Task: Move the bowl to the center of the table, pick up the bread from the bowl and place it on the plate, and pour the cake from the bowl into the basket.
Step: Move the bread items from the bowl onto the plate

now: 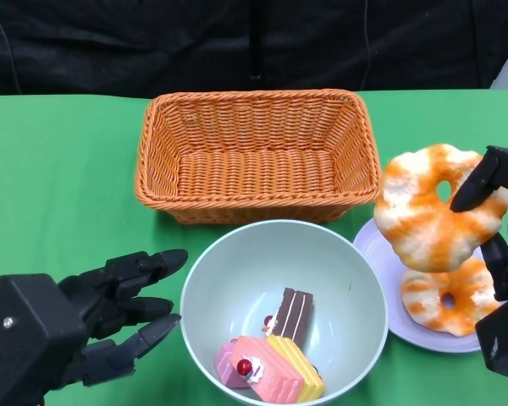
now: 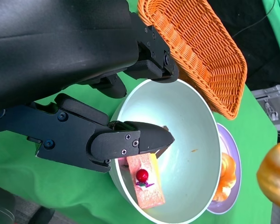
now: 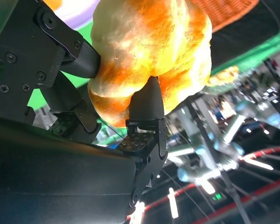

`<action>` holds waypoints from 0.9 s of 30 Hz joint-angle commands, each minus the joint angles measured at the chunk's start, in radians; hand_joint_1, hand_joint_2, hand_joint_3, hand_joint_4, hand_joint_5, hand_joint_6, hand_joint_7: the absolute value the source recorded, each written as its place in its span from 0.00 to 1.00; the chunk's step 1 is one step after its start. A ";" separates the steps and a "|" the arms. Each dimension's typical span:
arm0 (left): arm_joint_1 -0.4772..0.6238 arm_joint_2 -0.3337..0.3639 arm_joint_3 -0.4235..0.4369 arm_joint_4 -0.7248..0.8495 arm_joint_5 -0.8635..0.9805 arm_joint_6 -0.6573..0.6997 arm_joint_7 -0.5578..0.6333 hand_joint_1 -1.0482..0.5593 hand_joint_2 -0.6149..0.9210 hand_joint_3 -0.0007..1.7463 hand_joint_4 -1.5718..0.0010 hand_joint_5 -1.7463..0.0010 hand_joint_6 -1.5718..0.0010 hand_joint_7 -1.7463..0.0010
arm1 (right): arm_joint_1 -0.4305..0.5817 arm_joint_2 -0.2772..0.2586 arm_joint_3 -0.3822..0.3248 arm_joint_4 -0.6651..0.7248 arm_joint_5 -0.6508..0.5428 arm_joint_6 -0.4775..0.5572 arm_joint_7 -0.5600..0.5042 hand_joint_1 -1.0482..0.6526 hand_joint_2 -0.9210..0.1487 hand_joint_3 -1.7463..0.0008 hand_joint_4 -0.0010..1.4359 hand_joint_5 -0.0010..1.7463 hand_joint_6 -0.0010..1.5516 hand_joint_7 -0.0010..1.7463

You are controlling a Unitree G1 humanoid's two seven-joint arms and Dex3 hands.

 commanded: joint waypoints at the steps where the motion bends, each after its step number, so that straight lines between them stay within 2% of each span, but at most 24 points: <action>1: 0.004 0.012 0.008 -0.024 -0.006 0.009 -0.003 0.30 1.00 0.28 0.84 0.66 0.75 1.00 | 0.004 -0.023 -0.001 0.036 0.001 0.008 0.007 0.60 0.74 0.05 0.70 1.00 0.51 0.96; 7: 0.017 0.007 0.003 -0.043 -0.005 0.018 0.002 0.29 1.00 0.28 0.84 0.66 0.75 1.00 | 0.009 -0.047 0.047 0.098 -0.038 0.041 0.055 0.61 0.67 0.14 0.67 1.00 0.50 0.94; 10: 0.014 0.004 0.003 -0.047 -0.009 0.029 0.003 0.29 1.00 0.28 0.84 0.66 0.75 1.00 | 0.007 -0.048 0.052 0.110 -0.010 0.056 0.094 0.63 0.66 0.16 0.65 1.00 0.54 0.81; 11: 0.013 0.005 0.001 -0.045 -0.007 0.027 0.003 0.29 1.00 0.28 0.84 0.66 0.75 1.00 | 0.006 -0.046 0.055 0.105 -0.011 0.087 0.118 0.63 0.66 0.16 0.65 1.00 0.55 0.80; 12: 0.012 0.005 0.000 -0.043 -0.005 0.024 0.003 0.29 1.00 0.28 0.84 0.66 0.75 1.00 | 0.006 -0.044 0.058 0.100 -0.014 0.111 0.135 0.61 0.55 0.30 0.61 0.76 0.53 0.56; 14: 0.011 0.006 -0.001 -0.041 -0.003 0.021 0.003 0.28 1.00 0.28 0.84 0.66 0.74 1.00 | 0.006 -0.043 0.062 0.090 -0.016 0.141 0.154 0.60 0.45 0.41 0.62 0.58 0.62 0.26; 16: 0.011 0.006 -0.001 -0.042 -0.003 0.021 0.003 0.28 1.00 0.28 0.84 0.66 0.74 1.00 | 0.006 -0.043 0.064 0.085 -0.015 0.151 0.157 0.59 0.43 0.44 0.62 0.55 0.65 0.19; 17: 0.012 0.006 -0.001 -0.042 -0.003 0.023 0.003 0.28 1.00 0.28 0.84 0.66 0.74 1.00 | 0.006 -0.046 0.069 0.076 -0.025 0.175 0.173 0.59 0.44 0.45 0.58 0.52 0.62 0.15; 18: 0.014 0.007 0.002 -0.042 -0.004 0.022 0.002 0.28 1.00 0.28 0.84 0.66 0.74 1.00 | 0.009 -0.064 0.079 0.054 -0.041 0.206 0.214 0.58 0.40 0.53 0.52 0.46 0.56 0.10; 19: 0.017 0.008 0.003 -0.041 -0.005 0.021 0.000 0.28 1.00 0.28 0.84 0.66 0.74 1.00 | 0.012 -0.079 0.088 0.035 -0.058 0.232 0.247 0.50 0.30 0.65 0.37 0.37 0.41 0.05; 20: 0.020 0.010 0.006 -0.040 -0.006 0.019 -0.002 0.28 1.00 0.28 0.84 0.66 0.74 1.00 | 0.018 -0.099 0.100 0.012 -0.091 0.254 0.275 0.42 0.14 0.83 0.25 0.31 0.29 0.02; 21: 0.022 0.010 0.007 -0.040 -0.007 0.018 -0.003 0.28 1.00 0.28 0.84 0.66 0.74 1.00 | 0.022 -0.112 0.107 -0.004 -0.112 0.268 0.291 0.36 0.07 0.90 0.19 0.29 0.22 0.01; 24: 0.023 0.012 0.010 -0.039 -0.009 0.017 -0.005 0.28 1.00 0.27 0.84 0.66 0.74 1.00 | 0.034 -0.136 0.123 -0.051 -0.170 0.305 0.318 0.31 0.01 0.96 0.14 0.27 0.16 0.00; 27: 0.023 0.014 0.013 -0.041 -0.012 0.018 -0.008 0.28 1.00 0.27 0.84 0.66 0.74 1.00 | 0.053 -0.163 0.141 -0.121 -0.250 0.350 0.358 0.21 0.00 0.92 0.17 0.29 0.11 0.00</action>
